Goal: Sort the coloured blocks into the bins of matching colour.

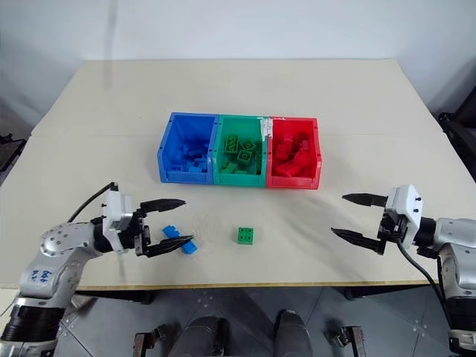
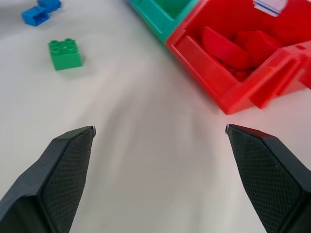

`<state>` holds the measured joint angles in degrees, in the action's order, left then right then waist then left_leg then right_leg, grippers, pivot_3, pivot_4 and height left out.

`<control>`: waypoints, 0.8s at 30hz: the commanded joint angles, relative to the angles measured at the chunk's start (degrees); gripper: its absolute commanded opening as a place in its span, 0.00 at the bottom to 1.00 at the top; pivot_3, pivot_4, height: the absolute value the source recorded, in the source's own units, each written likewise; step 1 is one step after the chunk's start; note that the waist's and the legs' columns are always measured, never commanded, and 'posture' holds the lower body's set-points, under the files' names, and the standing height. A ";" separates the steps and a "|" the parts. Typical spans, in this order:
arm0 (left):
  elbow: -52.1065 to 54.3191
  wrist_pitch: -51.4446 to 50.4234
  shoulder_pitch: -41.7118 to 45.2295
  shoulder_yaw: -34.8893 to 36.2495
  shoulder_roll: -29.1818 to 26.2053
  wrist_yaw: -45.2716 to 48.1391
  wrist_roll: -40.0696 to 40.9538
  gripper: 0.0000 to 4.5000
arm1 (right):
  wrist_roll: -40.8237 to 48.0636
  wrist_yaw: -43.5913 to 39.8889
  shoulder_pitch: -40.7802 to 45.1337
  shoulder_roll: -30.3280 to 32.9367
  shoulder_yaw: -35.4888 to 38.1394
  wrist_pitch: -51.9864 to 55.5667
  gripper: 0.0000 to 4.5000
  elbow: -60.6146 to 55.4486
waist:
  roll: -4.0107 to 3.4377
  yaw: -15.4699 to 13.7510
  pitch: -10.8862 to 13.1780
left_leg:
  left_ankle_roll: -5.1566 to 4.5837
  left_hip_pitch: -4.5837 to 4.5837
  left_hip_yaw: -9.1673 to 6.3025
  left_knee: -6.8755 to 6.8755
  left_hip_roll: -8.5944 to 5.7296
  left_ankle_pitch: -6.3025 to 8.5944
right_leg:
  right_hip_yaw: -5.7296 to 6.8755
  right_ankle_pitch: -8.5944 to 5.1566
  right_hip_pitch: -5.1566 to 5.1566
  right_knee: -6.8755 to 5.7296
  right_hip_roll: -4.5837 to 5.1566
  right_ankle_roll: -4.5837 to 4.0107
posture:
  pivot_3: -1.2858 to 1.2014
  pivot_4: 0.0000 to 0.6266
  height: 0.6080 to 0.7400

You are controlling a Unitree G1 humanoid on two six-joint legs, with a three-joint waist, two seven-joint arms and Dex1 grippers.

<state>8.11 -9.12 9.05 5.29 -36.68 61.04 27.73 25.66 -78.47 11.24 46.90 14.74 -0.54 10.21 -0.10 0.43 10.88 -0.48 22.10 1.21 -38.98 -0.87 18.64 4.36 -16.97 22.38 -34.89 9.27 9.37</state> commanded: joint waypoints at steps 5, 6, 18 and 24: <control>-0.19 4.22 -2.18 2.84 -1.02 0.21 -1.07 1.00 | -2.46 1.09 3.02 -2.41 -13.56 7.88 1.00 -12.22 | 0.00 -0.24 0.00 | 0.00 0.02 -0.09 -0.07 0.01 0.00 | 0.00 0.01 -0.01 0.00 0.01 0.01 | 0.52 0.24 1.00; 0.30 4.17 -3.32 3.66 -1.39 -0.13 -1.03 1.00 | -4.57 2.76 4.06 -3.05 -16.22 9.57 1.00 -13.60 | 0.00 -0.19 0.00 | 0.00 0.01 -0.16 -0.07 0.01 0.00 | -0.01 0.01 0.00 -0.01 0.01 0.01 | 0.52 0.24 1.00; 12.14 2.99 -21.74 14.03 -2.53 -4.02 0.83 1.00 | -15.18 13.06 13.99 -16.32 -29.95 9.46 0.96 -7.81 | 0.02 -0.57 -0.01 | 0.02 0.09 -0.70 -0.07 0.00 0.06 | -0.02 0.00 0.05 0.01 0.06 0.00 | 0.52 0.24 1.00; 15.33 1.73 -23.37 14.12 -1.66 -5.92 1.90 1.00 | -13.63 9.32 16.08 -16.69 -29.29 7.05 0.56 -5.27 | 0.02 -0.33 -0.01 | 0.03 0.09 -0.72 -0.05 -0.08 0.06 | -0.01 0.00 0.05 0.00 0.05 -0.01 | 0.52 0.24 1.00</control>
<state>21.18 -7.41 -13.97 18.65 -38.66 55.66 28.14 10.62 -67.93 26.52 30.29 -15.58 8.56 5.15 -0.08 0.10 10.87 -0.45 22.19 0.50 -39.00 -0.94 18.70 4.36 -16.97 22.44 -34.89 9.31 9.35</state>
